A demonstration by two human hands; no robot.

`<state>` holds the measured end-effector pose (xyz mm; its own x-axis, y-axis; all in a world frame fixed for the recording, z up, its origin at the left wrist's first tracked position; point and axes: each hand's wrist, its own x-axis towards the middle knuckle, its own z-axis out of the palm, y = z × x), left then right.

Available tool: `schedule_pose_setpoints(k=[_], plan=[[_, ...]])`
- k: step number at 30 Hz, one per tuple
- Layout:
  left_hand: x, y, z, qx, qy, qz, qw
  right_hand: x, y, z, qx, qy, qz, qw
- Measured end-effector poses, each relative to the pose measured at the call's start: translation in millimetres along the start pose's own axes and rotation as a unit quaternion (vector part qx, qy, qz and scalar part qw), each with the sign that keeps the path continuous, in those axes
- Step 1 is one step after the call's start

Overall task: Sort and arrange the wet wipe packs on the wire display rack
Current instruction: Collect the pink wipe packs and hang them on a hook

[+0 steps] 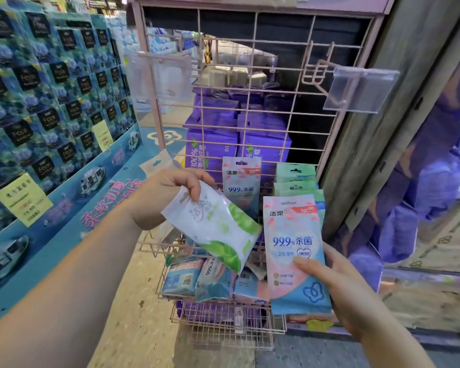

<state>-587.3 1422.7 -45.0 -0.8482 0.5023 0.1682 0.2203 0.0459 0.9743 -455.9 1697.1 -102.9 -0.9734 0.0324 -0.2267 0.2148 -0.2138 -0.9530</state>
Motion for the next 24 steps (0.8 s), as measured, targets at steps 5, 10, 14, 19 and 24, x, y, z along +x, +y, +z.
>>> schedule_pose_setpoints(k=[5,10,14,19,24], plan=[[-2.6,-4.4,3.4,-0.06,-0.05,-0.013,0.997,2.5,-1.0,4.3,-0.014,-0.014,0.01,1.0],[-3.0,-13.4,-5.0,-0.062,0.029,-0.052,0.996,-1.7,-1.5,-3.3,-0.011,-0.023,0.012,1.0],[-0.3,-5.2,-17.8,-0.082,0.174,-0.017,0.981,-5.0,0.7,-7.5,-0.005,-0.022,0.017,1.0],[-5.7,4.1,-54.5,-0.067,0.39,-0.02,0.918,-6.2,0.9,-5.6,0.011,-0.029,0.026,0.999],[-33.2,-19.2,-62.9,0.028,0.327,-0.211,0.921,1.3,7.5,9.7,0.013,-0.02,0.034,0.999]])
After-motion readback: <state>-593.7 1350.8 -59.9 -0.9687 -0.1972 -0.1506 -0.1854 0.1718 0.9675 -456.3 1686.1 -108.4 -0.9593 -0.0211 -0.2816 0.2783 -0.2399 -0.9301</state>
